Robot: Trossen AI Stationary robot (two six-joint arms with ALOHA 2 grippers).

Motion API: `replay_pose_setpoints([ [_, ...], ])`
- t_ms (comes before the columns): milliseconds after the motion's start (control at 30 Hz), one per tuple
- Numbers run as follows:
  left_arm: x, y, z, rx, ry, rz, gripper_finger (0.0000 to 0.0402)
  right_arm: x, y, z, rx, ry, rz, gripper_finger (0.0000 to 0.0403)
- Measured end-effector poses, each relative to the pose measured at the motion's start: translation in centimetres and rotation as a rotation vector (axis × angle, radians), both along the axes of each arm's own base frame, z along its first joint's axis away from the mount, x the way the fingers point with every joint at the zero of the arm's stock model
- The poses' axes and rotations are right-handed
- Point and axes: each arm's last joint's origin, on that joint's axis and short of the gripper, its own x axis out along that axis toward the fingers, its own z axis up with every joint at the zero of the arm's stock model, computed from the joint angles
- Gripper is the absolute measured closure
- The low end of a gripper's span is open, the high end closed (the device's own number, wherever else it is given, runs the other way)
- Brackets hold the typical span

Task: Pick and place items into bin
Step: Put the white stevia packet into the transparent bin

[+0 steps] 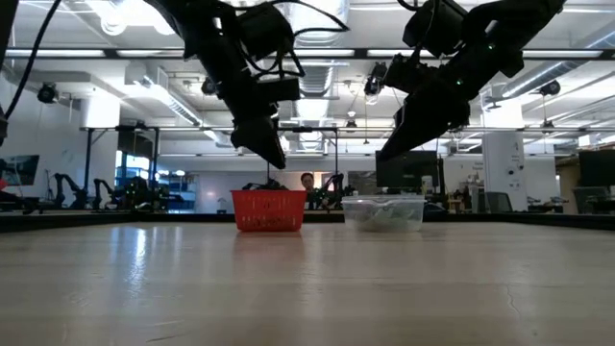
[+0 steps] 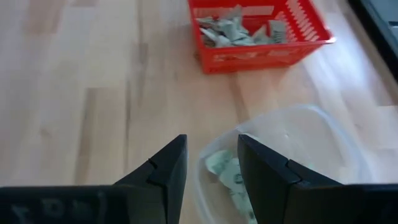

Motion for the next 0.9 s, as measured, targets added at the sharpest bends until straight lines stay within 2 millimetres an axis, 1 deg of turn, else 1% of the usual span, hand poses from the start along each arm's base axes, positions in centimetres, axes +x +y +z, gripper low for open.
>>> replay_pose_setpoints([
  [100, -0.2, -0.9, 1.0, 0.007, -0.025, -0.023, 0.0303, 0.0, 0.3, 0.0, 0.054, -0.009, 0.037, 0.0267],
  [167, -0.6, -2.0, 1.9, 0.006, -0.04, -0.041, 0.0304, 0.1, 0.8, 0.1, 0.083, -0.015, 0.091, 0.0264],
  [333, -2.2, -5.1, 3.6, -0.024, -0.091, -0.082, 0.0304, 0.3, 3.7, 0.1, 0.145, -0.025, 0.349, 0.0261],
  [467, -3.7, -7.9, 4.6, -0.063, -0.165, -0.12, 0.0304, 0.3, 6.2, 0.1, 0.163, -0.025, 0.457, 0.0265],
  [567, -4.7, -9.8, 4.5, -0.074, -0.199, -0.124, 0.0304, 0.3, 8.1, 0.3, 0.168, -0.044, 0.521, 0.0268],
  [633, -5.2, -10.9, 4.5, -0.069, -0.234, -0.125, 0.0304, 0.4, 9.4, 0.6, 0.181, -0.092, 0.568, 0.0268],
  [733, -5.5, -12.3, 3.8, -0.06, -0.26, -0.131, 0.0304, 0.8, 11.6, 0.9, 0.204, -0.189, 0.679, 0.0266],
  [833, -5.7, -13.4, 3.1, -0.054, -0.29, -0.155, 0.0304, 1.3, 14.0, 0.6, 0.199, -0.275, 0.785, 0.0262],
  [900, -5.7, -13.9, 2.8, -0.063, -0.303, -0.164, 0.0304, 1.5, 15.3, 0.1, 0.183, -0.293, 0.841, 0.026],
])
